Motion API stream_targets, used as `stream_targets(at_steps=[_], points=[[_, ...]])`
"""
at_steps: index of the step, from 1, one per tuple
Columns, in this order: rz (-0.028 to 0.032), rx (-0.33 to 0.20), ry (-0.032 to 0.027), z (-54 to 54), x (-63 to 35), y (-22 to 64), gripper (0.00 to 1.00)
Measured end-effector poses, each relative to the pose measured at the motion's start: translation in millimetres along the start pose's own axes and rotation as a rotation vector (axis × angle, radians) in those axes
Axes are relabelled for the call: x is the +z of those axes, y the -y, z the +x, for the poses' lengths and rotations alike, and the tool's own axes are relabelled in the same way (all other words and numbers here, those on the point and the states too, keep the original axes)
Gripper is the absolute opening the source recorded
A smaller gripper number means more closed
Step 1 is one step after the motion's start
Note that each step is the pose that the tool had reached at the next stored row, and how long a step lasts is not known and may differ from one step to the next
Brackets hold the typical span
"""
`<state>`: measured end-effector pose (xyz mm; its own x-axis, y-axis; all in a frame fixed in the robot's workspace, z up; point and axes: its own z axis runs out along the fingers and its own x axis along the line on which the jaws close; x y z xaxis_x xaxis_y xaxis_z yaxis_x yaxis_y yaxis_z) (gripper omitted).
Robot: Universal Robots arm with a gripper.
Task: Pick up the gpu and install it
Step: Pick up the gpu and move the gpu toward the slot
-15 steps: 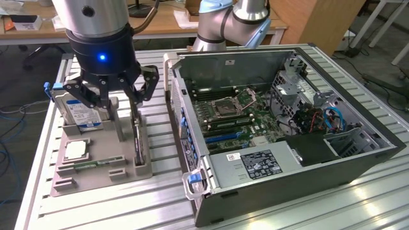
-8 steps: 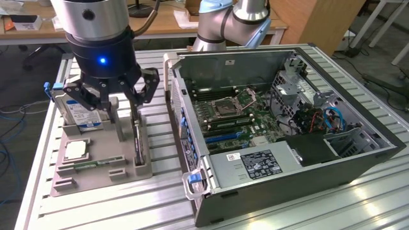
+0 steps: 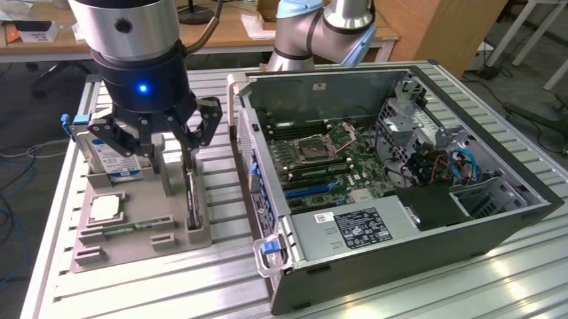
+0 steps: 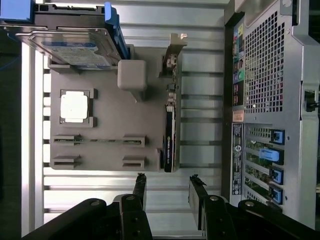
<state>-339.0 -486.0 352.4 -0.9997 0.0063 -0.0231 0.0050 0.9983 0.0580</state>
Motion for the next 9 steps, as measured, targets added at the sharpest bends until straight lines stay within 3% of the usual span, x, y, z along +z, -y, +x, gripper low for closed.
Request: stream_targets(at_steps=[9], points=[[-0.0018, -0.003, -0.0001, 0.0, 1.7, 4.0, 0.47]])
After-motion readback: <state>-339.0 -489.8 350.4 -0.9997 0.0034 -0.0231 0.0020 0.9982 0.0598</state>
